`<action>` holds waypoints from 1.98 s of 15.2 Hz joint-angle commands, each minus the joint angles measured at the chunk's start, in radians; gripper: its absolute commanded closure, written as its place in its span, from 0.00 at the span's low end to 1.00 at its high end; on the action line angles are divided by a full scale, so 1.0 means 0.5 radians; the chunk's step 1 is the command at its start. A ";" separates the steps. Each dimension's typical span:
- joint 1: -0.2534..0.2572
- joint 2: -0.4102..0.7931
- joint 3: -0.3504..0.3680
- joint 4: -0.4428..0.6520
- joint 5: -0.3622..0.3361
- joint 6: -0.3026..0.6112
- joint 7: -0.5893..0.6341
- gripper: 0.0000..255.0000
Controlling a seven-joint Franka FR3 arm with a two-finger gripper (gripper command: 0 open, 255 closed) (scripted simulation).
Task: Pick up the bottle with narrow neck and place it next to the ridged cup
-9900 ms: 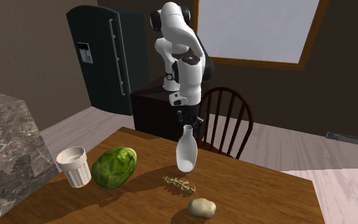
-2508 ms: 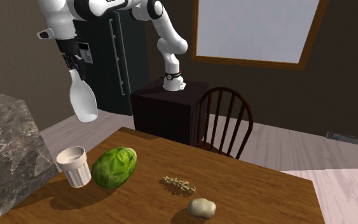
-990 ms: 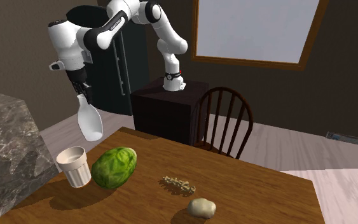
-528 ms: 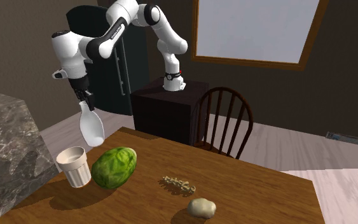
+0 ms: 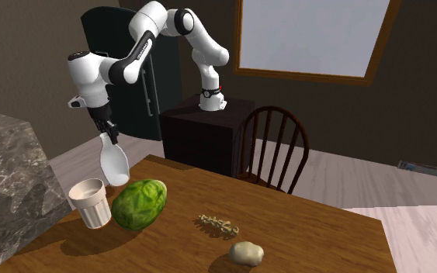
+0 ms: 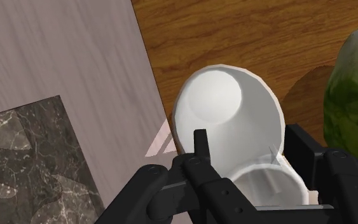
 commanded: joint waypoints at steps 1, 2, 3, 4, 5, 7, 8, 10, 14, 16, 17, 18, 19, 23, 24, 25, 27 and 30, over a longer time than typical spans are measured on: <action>0.000 0.029 -0.001 0.001 -0.002 0.031 0.001 1.00; 0.000 0.046 -0.002 0.001 -0.003 0.047 0.002 1.00; 0.001 0.063 -0.003 0.002 -0.004 0.064 0.002 1.00; 0.001 0.080 -0.004 0.003 -0.004 0.080 0.003 1.00; 0.002 0.098 -0.004 0.005 -0.005 0.095 0.004 1.00; 0.002 0.126 -0.006 0.010 -0.007 0.119 0.005 1.00; 0.002 0.126 -0.006 0.010 -0.007 0.118 0.005 1.00; 0.002 0.126 -0.006 0.010 -0.007 0.118 0.005 1.00; 0.002 0.126 -0.006 0.010 -0.007 0.118 0.005 1.00; 0.002 0.125 -0.006 0.009 -0.007 0.119 0.005 0.00; 0.002 0.125 -0.006 0.009 -0.007 0.118 0.005 0.00; 0.002 0.125 -0.006 0.009 -0.007 0.119 0.005 0.00; 0.002 0.125 -0.006 0.009 -0.007 0.119 0.005 0.00; 0.003 0.020 0.000 0.042 0.000 -0.019 0.001 0.00; 0.004 -0.005 0.002 0.055 0.002 -0.058 0.000 0.00; 0.004 -0.005 0.002 0.055 0.002 -0.058 0.000 0.00; 0.004 -0.005 0.002 0.055 0.002 -0.058 0.000 0.00; 0.004 -0.005 0.002 0.055 0.002 -0.058 0.000 0.00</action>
